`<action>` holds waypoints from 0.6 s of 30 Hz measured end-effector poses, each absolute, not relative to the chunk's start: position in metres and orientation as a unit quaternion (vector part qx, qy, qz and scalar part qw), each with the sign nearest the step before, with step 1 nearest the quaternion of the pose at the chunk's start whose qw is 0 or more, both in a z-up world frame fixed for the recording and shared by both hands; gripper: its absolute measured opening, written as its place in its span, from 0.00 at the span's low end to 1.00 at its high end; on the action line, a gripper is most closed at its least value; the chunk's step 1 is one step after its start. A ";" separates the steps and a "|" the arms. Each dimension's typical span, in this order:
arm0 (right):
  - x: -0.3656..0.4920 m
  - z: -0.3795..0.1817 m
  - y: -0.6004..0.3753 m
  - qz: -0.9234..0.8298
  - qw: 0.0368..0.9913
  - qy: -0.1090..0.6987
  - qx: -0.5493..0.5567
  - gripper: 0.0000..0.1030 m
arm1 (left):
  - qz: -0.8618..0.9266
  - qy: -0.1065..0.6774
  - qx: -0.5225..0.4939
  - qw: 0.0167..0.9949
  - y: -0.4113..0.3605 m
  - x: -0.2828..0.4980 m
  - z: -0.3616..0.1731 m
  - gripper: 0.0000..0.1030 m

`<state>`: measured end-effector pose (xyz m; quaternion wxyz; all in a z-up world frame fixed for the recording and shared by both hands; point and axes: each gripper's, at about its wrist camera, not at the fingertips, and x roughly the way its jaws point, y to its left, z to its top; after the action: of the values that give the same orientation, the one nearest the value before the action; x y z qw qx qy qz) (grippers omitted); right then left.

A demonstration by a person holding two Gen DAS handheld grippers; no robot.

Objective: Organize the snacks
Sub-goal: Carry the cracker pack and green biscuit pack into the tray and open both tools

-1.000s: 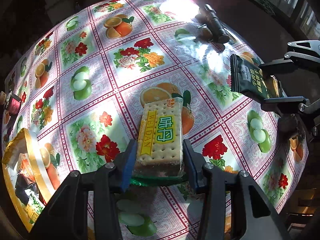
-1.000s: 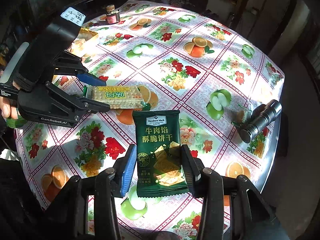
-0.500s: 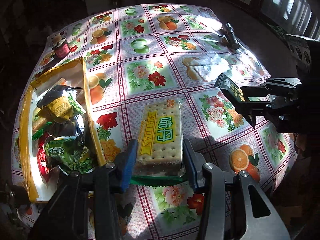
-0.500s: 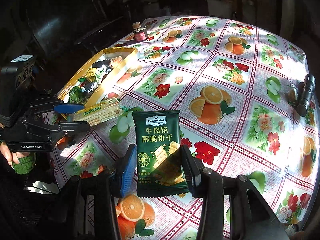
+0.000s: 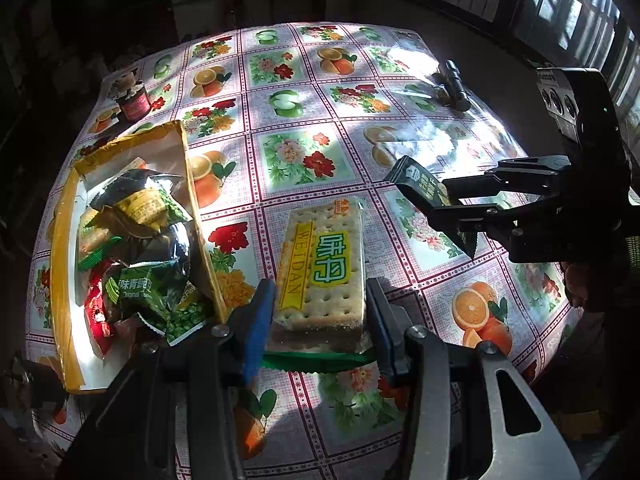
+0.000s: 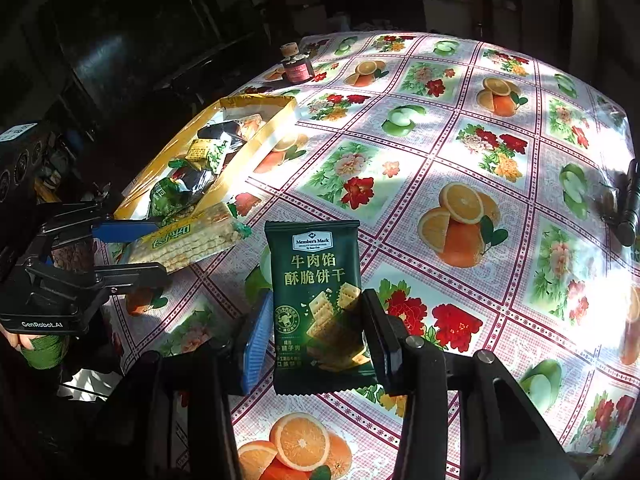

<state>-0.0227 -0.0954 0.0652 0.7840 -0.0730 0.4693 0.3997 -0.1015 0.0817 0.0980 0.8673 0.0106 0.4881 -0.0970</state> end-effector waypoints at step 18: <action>-0.005 0.096 -0.009 0.468 0.769 0.426 -0.092 0.43 | 0.011 0.448 -0.057 0.892 0.191 -0.135 0.132 0.45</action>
<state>-0.0047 -0.0093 0.0961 0.7689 -0.0915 0.4260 0.4678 -0.1352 0.1907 0.1323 0.8924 -0.0568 0.4475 0.0113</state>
